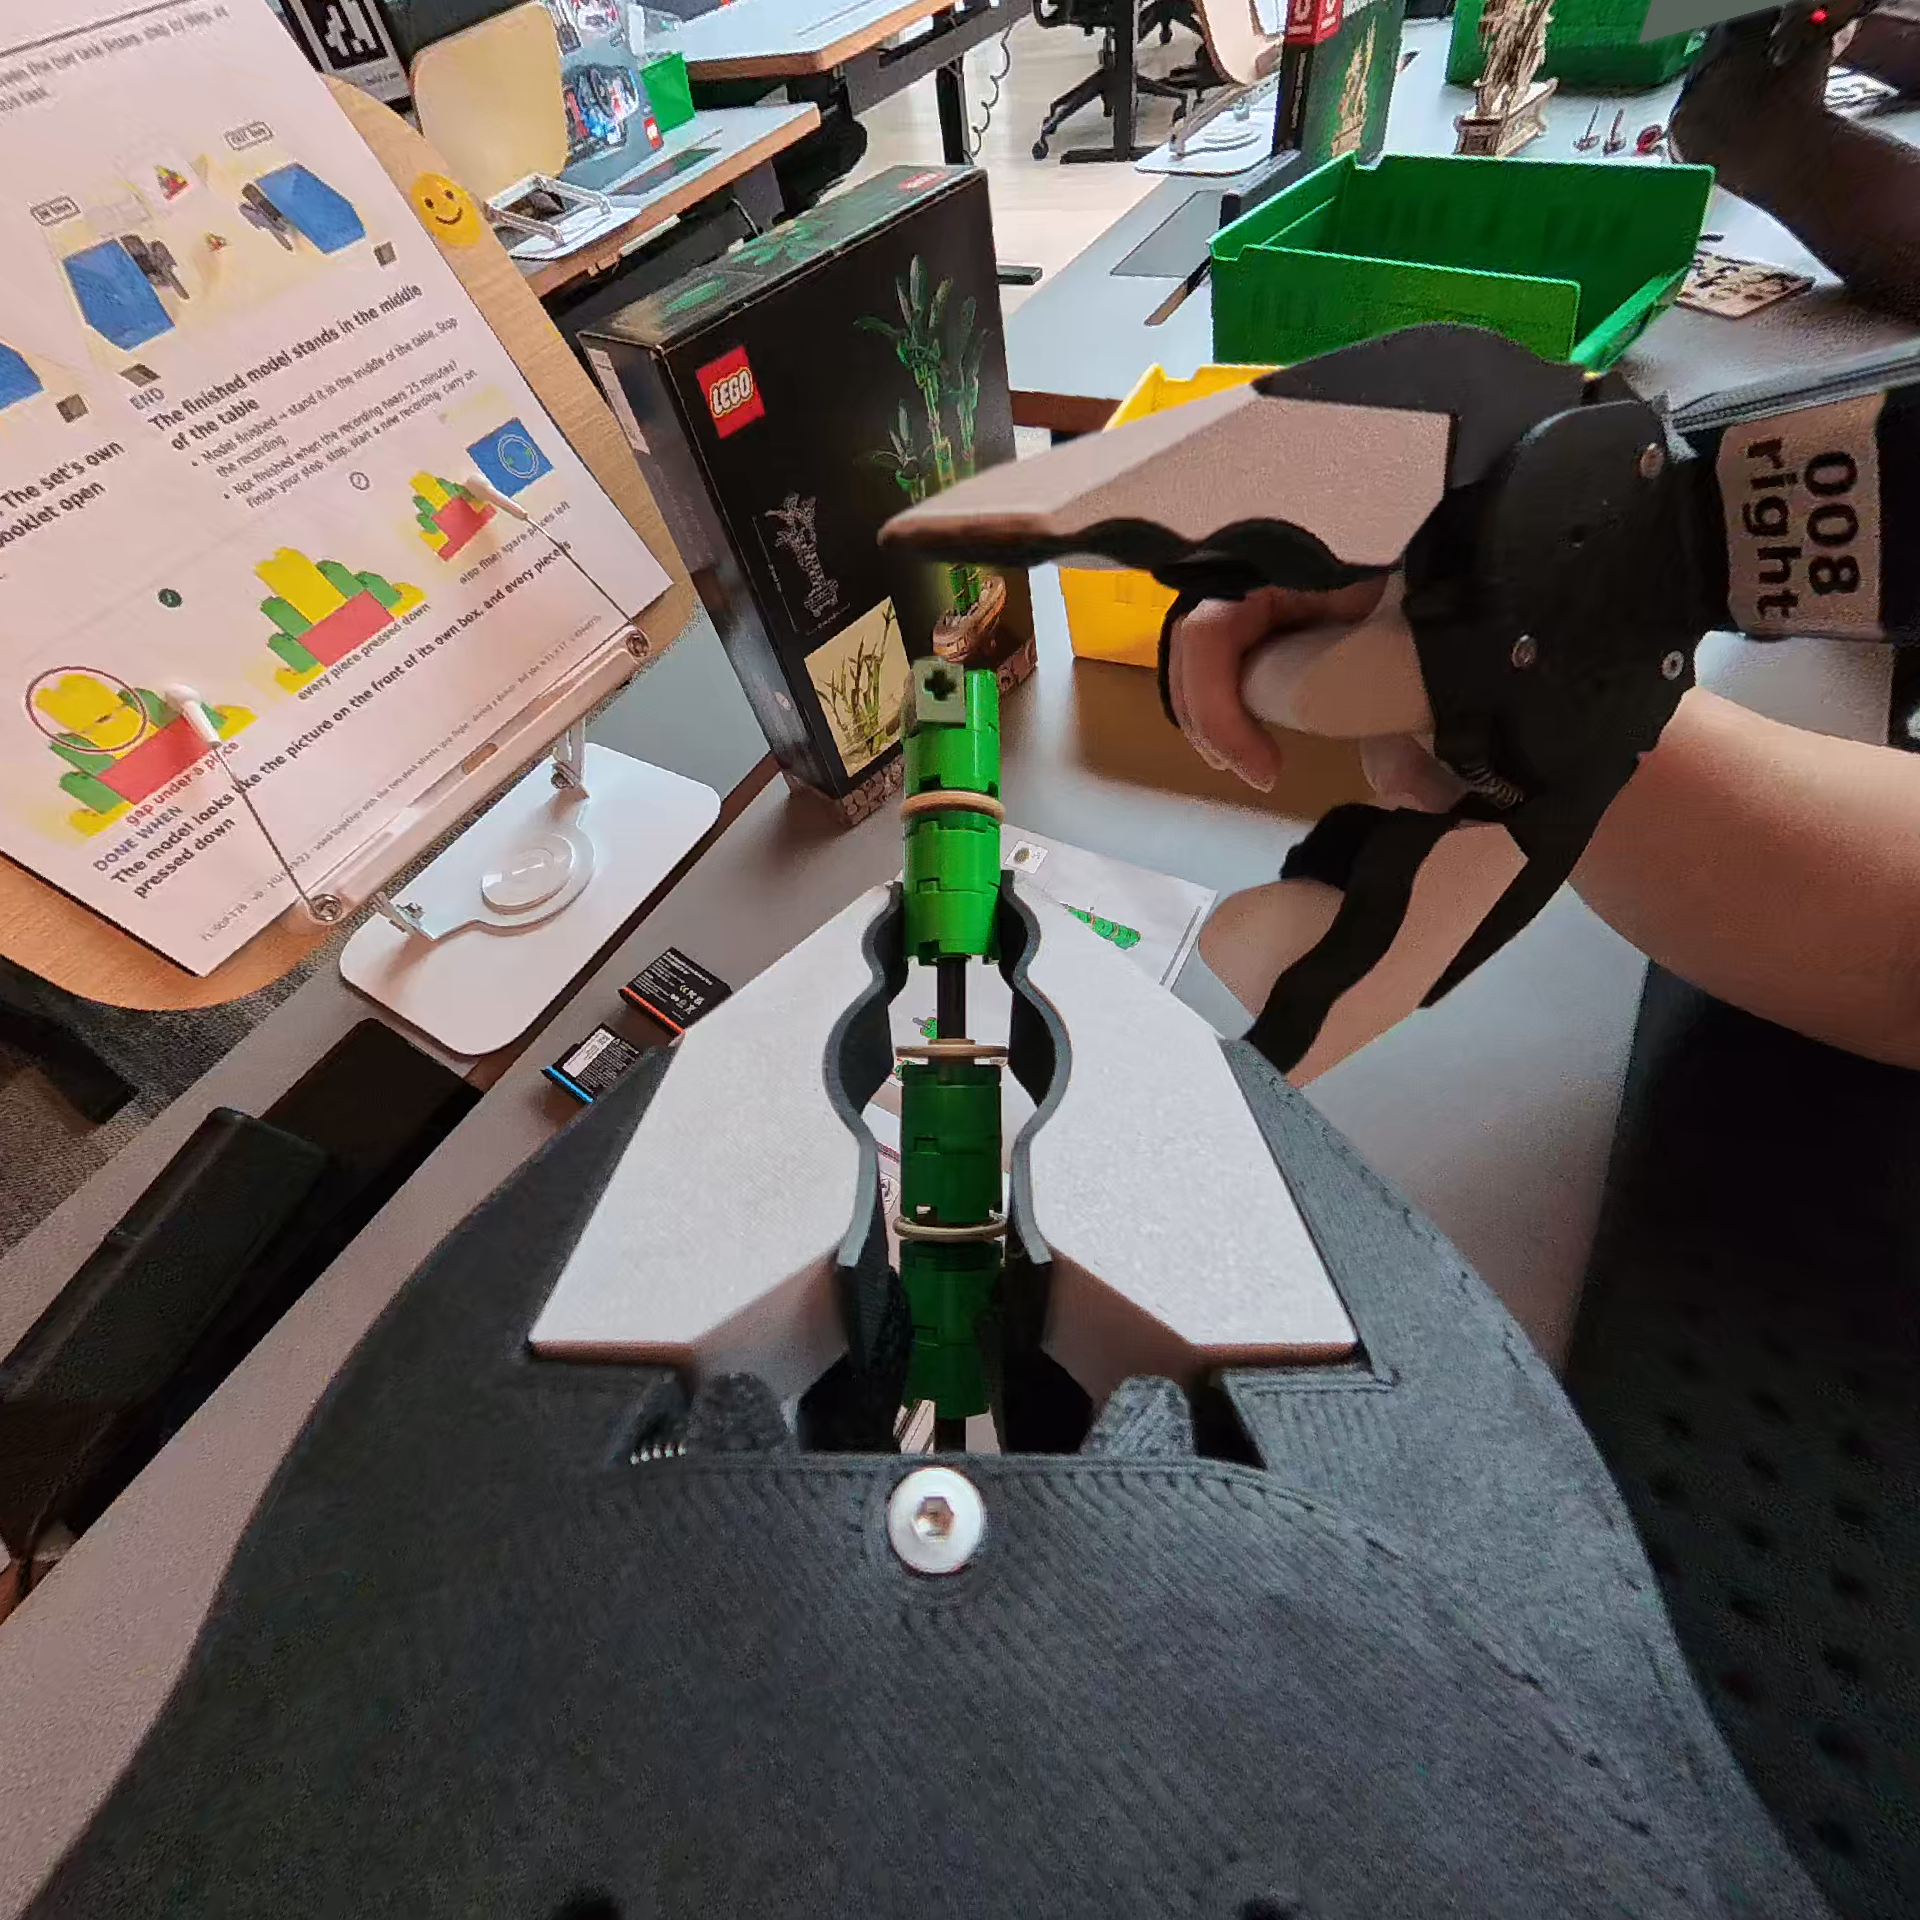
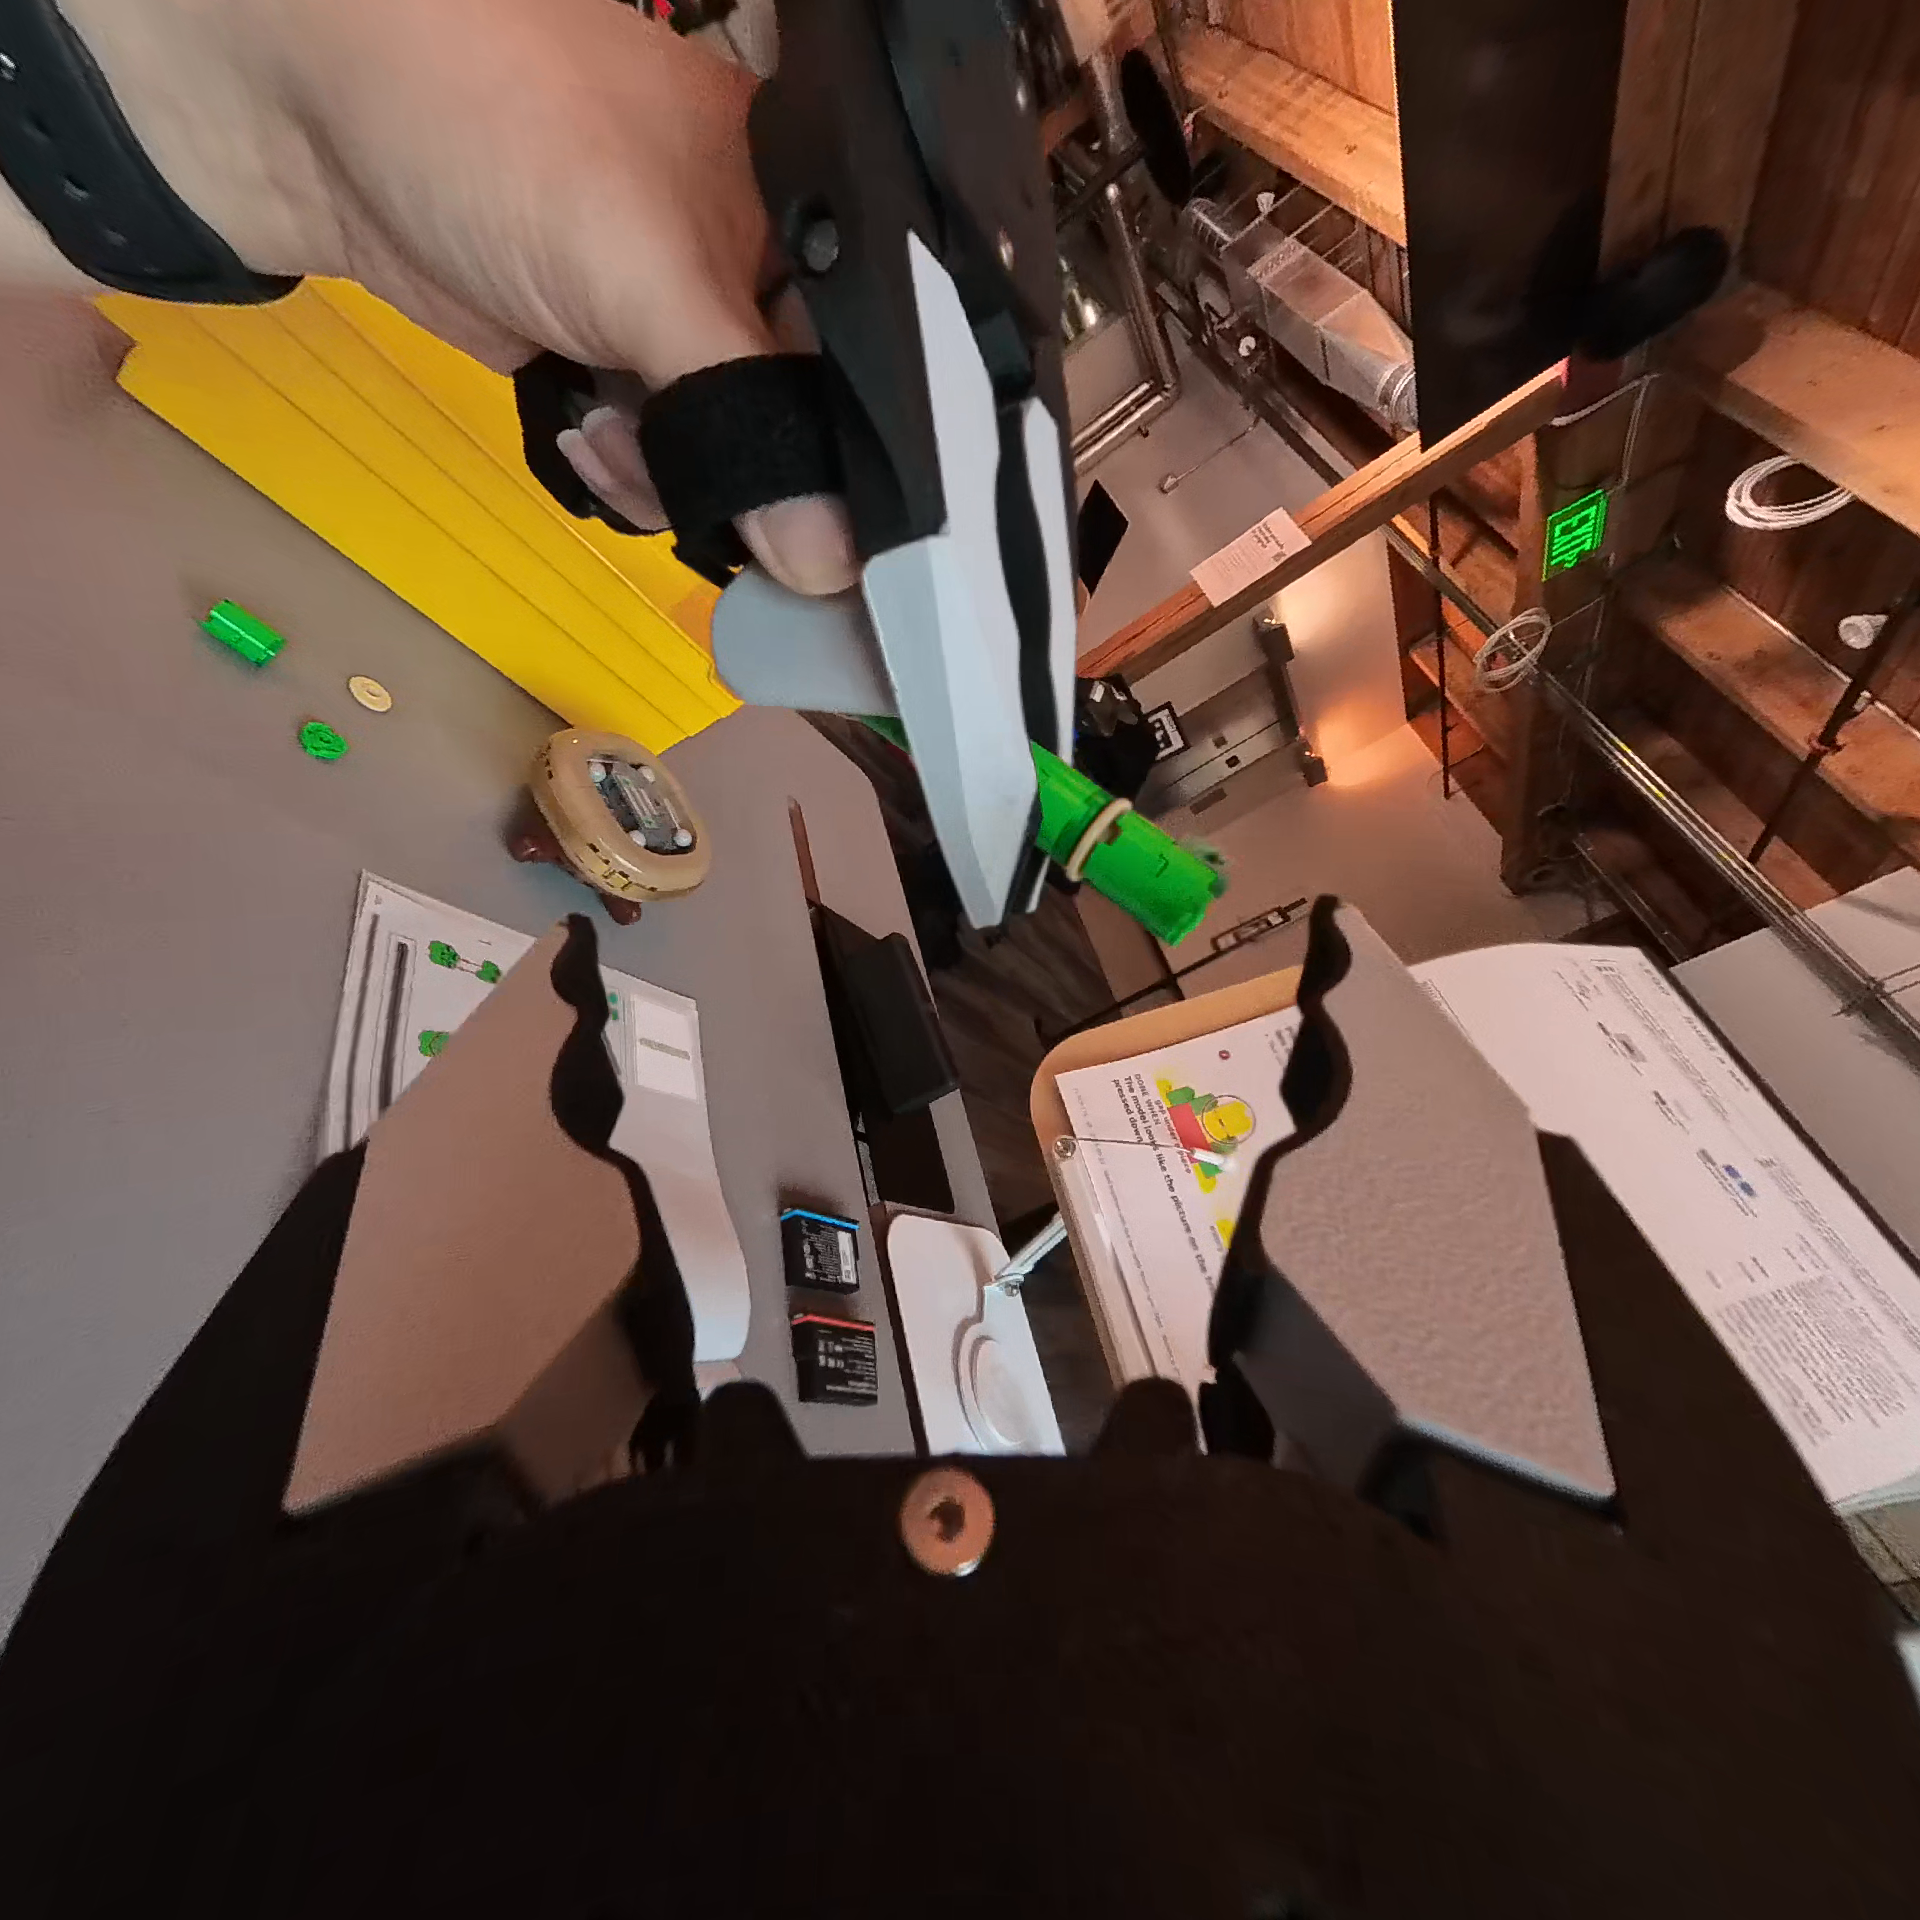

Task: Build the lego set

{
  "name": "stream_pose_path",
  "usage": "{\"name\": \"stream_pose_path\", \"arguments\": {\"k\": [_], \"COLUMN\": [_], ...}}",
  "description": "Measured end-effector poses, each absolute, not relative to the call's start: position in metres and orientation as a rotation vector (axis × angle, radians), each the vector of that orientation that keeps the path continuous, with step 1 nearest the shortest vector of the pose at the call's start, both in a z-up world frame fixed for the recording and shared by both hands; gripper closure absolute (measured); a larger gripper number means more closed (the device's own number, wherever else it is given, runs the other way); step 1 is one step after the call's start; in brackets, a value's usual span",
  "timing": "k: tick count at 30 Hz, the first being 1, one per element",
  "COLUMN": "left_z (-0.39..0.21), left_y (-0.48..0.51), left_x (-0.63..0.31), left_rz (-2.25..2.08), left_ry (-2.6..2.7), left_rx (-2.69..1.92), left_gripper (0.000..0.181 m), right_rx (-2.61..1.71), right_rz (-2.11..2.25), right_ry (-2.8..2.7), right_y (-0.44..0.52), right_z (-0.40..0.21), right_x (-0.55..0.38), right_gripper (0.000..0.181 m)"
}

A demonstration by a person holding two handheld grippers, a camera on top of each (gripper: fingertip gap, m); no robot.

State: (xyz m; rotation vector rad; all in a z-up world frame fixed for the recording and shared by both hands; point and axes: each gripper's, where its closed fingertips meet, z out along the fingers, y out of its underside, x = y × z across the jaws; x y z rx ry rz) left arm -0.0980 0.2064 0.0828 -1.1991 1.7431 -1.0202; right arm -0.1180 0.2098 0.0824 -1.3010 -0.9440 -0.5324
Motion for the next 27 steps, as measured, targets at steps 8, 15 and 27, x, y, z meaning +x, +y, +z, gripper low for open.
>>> {"name": "stream_pose_path", "arguments": {"k": [8, 15, 27], "left_z": [0.085, 0.091, 0.100], "left_y": [0.207, 0.199, 0.200], "left_x": [-0.095, -0.097, -0.096], "left_rz": [-0.995, -1.017, -1.061], "left_ry": [1.717, 1.719, 1.677], "left_rx": [-1.153, -1.117, -1.115], "left_gripper": [0.168, 0.167, 0.168], "right_rx": [-1.288, -1.239, -1.174], "right_rz": [-0.502, -0.483, -0.501], "right_ry": [-0.902, -0.864, -0.787], "right_y": [0.214, 0.212, 0.215], "right_z": [0.084, 0.093, 0.101], "right_x": [-0.123, -0.127, -0.130], "right_gripper": [0.053, 0.062, 0.068]}}
